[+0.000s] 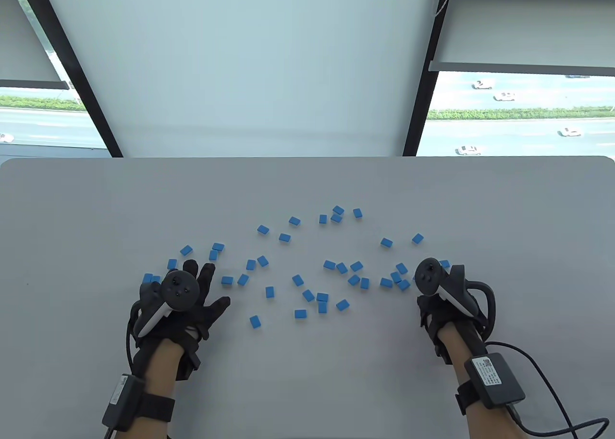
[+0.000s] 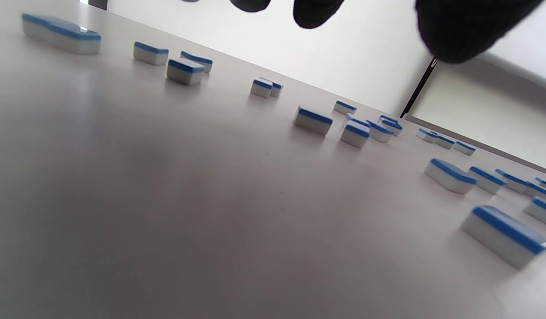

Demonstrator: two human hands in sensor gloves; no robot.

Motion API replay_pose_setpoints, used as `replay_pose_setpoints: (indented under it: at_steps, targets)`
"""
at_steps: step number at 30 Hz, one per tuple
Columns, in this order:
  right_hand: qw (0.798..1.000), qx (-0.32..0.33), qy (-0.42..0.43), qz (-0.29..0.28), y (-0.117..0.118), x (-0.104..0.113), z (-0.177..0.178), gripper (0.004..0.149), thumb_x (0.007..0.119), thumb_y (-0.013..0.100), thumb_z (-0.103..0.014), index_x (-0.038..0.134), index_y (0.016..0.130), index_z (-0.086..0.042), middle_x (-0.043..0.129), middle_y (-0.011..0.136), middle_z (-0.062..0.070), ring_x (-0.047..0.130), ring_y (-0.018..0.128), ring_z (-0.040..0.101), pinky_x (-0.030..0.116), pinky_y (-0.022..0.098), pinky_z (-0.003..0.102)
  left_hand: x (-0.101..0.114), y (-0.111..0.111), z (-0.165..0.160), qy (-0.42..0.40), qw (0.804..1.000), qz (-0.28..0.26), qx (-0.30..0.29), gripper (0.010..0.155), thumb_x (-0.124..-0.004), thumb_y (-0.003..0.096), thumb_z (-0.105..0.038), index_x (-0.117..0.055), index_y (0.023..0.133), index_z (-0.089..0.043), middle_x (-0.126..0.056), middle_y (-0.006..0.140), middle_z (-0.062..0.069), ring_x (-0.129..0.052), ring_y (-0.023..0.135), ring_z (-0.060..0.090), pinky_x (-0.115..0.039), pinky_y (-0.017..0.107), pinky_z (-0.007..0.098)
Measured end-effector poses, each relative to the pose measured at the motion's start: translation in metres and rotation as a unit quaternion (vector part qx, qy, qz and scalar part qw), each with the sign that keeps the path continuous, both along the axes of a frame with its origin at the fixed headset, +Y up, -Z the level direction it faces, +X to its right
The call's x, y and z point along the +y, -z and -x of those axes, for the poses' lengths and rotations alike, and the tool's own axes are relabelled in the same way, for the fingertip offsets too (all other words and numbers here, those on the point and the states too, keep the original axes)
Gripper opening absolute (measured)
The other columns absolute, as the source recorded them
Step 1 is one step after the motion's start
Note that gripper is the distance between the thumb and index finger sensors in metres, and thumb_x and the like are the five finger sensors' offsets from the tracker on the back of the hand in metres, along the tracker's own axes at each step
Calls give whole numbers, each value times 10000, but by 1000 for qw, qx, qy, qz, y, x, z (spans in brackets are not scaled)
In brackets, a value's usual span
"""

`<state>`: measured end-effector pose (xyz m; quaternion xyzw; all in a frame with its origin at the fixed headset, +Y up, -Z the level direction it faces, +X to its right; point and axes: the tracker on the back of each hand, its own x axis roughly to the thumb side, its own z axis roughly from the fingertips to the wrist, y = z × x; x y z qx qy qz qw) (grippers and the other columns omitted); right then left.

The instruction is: Build mahjong tile wall

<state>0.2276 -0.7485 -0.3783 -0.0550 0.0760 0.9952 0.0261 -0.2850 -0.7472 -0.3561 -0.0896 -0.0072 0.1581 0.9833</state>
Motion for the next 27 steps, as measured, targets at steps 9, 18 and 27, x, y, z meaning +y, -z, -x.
replay_pose_setpoints:
  at_steps: [9,18,27]
  targets:
    - [991,105,47,-71,-28,35,40,578,838,424,-406,673,906,-134,845,722,86,939,469,270,844,378,450,1,0,2,-3,1000,0,5,845,-671,408,-701,-391,1125,-354,-285,1209,30,-278,1076,477,-215,665,747]
    - [975,220,23,10,-44,11,95,567,874,407,-428,712,892,-182,860,729,62,940,493,276,836,404,457,2,0,3,1,1000,-1,5,845,-668,408,-704,-386,1125,-357,-283,1210,27,-277,1076,476,-216,664,747]
    - [970,239,-25,25,-48,-3,109,570,879,406,-432,712,896,-192,846,769,68,933,543,311,824,437,477,3,-1,3,-2,1000,-3,6,847,-668,408,-704,-384,1126,-355,-282,1210,29,-277,1076,478,-214,663,748]
